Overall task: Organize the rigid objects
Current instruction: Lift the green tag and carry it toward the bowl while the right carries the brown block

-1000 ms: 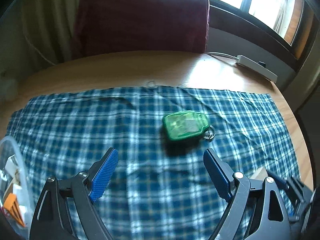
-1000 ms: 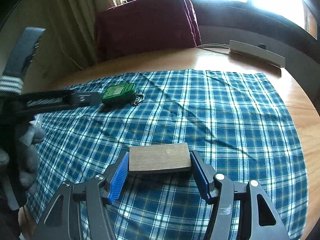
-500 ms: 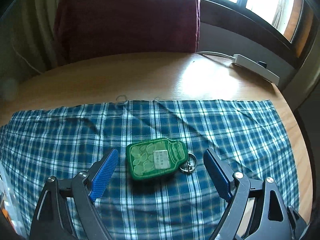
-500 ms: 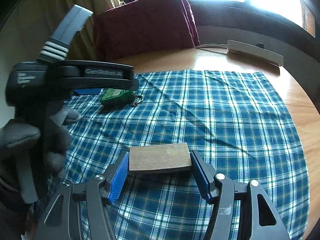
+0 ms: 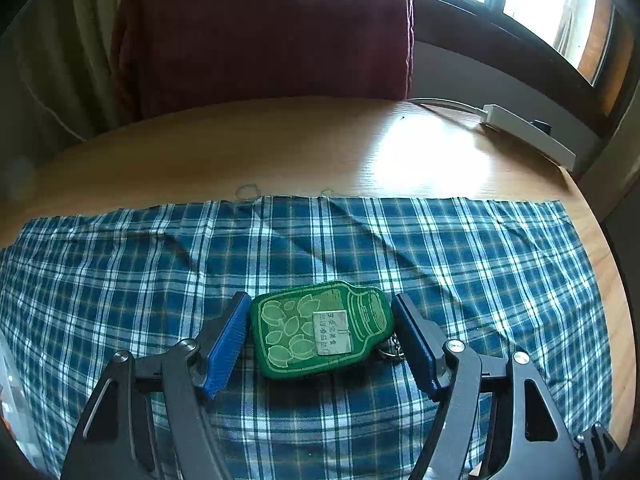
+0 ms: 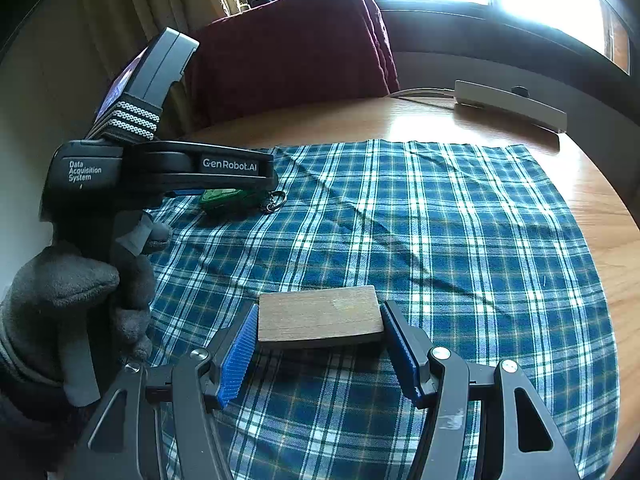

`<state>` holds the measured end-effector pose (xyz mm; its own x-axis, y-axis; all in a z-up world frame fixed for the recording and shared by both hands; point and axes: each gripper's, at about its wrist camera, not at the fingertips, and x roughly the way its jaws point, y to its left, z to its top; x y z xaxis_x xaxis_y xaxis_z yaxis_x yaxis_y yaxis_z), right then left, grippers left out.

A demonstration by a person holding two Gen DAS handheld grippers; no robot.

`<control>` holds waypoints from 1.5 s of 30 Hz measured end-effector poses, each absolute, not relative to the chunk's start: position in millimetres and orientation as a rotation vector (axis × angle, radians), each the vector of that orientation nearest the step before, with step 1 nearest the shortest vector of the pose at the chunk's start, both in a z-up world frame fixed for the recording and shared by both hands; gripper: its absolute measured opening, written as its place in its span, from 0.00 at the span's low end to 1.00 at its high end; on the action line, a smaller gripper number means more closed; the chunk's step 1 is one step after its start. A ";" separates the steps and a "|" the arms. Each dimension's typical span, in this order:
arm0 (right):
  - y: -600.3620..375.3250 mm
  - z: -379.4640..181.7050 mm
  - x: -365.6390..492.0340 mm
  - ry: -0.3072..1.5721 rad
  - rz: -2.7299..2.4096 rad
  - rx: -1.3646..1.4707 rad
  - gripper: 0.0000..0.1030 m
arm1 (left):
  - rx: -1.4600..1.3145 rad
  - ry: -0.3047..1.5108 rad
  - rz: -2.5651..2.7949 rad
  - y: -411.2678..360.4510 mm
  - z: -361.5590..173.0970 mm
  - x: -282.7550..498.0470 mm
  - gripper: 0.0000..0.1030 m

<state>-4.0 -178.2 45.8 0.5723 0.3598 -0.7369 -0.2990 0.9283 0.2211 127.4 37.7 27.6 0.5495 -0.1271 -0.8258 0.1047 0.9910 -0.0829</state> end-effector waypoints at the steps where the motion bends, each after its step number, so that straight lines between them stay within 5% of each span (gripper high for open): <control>1: -178.6 45.8 -3.9 0.880 0.388 0.075 0.62 | -0.024 0.975 -0.137 39.6 27.7 123.8 0.70; 28: -181.9 64.5 -24.7 0.802 0.434 0.151 0.62 | 0.001 0.735 0.009 115.4 95.8 2.2 0.70; 45: -130.3 78.9 -80.8 0.785 0.416 0.168 0.62 | -0.060 0.697 0.158 207.7 89.3 -40.1 0.70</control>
